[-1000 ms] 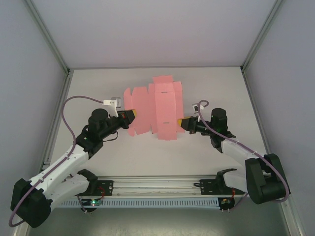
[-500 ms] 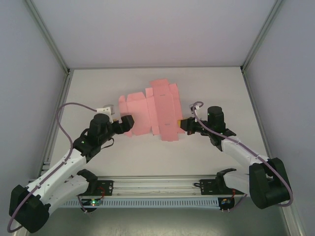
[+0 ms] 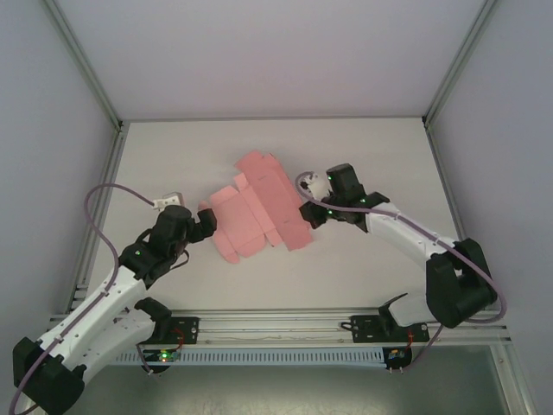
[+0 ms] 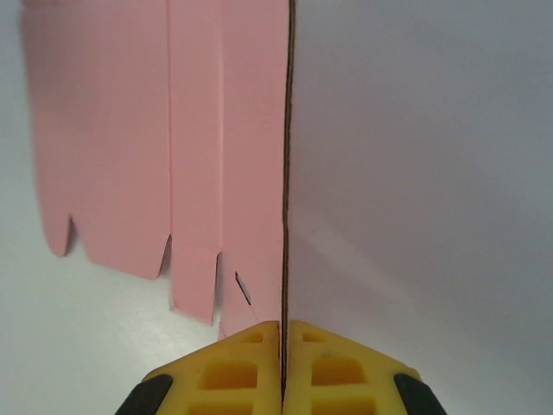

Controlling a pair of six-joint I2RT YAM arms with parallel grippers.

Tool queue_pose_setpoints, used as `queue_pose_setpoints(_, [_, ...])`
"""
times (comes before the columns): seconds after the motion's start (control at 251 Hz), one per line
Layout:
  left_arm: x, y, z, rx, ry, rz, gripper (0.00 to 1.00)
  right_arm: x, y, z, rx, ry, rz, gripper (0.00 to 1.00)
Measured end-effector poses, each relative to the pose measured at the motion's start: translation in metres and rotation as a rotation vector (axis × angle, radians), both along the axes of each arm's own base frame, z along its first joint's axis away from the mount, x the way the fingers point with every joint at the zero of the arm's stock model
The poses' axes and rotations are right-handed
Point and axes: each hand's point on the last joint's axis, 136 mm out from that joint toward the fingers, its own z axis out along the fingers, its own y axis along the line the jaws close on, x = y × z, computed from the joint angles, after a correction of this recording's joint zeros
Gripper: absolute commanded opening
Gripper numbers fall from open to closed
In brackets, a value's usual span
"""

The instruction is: Assemble paper box

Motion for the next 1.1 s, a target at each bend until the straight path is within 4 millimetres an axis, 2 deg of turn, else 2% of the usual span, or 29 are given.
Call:
queue_pose_setpoints(0.12, [0.008, -0.004, 0.008, 0.01, 0.001, -0.004, 1.0, 0.007, -0.006, 0.001, -0.154, -0.078, 0.099, 0.0])
queue_pose_setpoints(0.204, [0.015, -0.007, 0.014, 0.015, 0.005, -0.007, 1.0, 0.005, -0.01, 0.0, -0.258, -0.12, 0.198, 0.0])
queue_pose_setpoints(0.335, [0.026, -0.013, 0.022, 0.024, 0.008, -0.016, 1.0, -0.002, -0.004, 0.0, -0.403, -0.189, 0.377, 0.0])
queue_pose_setpoints(0.511, [0.037, -0.019, 0.019, 0.027, 0.043, -0.033, 1.0, -0.003, -0.009, -0.012, -0.544, -0.23, 0.508, 0.0])
queue_pose_setpoints(0.722, [0.048, -0.018, 0.007, 0.004, 0.084, -0.042, 1.0, 0.002, -0.01, -0.011, -0.587, -0.288, 0.56, 0.0])
queue_pose_setpoints(0.918, [0.055, -0.031, 0.005, -0.018, 0.08, -0.108, 1.0, 0.002, -0.007, -0.005, -0.581, -0.336, 0.584, 0.0])
queue_pose_setpoints(1.101, [0.059, -0.046, -0.009, -0.029, 0.113, -0.182, 1.0, 0.002, -0.003, 0.003, -0.554, -0.367, 0.586, 0.0])
